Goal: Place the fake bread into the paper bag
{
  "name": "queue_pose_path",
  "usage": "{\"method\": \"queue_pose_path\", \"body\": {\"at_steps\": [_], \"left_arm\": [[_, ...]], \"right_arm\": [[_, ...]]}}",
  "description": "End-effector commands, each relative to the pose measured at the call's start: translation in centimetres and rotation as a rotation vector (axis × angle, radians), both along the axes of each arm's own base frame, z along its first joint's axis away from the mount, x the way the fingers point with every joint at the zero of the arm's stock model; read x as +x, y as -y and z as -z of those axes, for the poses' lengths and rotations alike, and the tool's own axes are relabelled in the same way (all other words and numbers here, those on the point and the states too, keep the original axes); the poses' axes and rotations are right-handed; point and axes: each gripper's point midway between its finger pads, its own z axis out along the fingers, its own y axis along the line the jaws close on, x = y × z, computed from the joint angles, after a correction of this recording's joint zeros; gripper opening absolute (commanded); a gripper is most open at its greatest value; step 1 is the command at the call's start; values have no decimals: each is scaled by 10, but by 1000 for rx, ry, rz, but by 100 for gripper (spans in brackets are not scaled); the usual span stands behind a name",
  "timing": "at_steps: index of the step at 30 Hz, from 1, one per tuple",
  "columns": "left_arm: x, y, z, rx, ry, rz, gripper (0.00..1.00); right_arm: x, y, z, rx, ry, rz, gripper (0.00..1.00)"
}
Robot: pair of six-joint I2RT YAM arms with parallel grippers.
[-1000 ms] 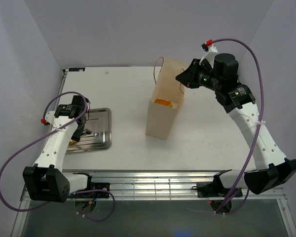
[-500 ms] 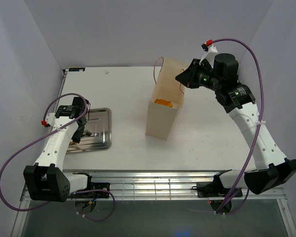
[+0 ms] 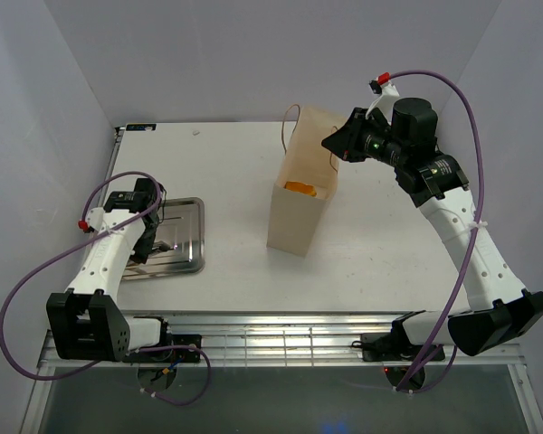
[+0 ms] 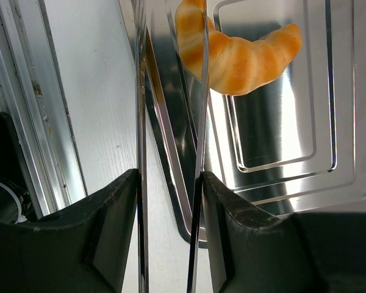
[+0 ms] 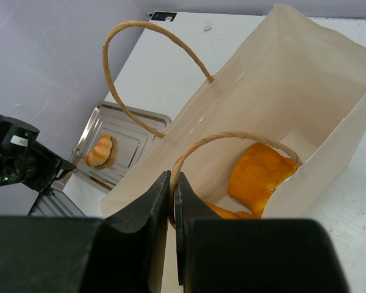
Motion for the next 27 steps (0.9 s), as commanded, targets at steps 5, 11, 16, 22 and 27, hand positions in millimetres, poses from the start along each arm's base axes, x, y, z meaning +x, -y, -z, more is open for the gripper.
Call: {"method": "queue_pose_path", "body": {"at_steps": [5,11,16,22,27], "left_arm": [[-1,-1,7,-11,-20,11,55],[-1,3,14,-37,-35,15,54],[3,5,11,-45,-14,28,54],[11,2,-3,-31,35,42,50],[11,0,-13,-21,81,35,47]], "right_arm": [[-6,-2,-22,28,58,-14,12],[-6,-2,-21,27,57,-13,12],[-7,-1,-22,27,59,-11,12],[-7,-1,-20,24,57,-12,12],[-8,-1,-20,24,57,-12,12]]}}
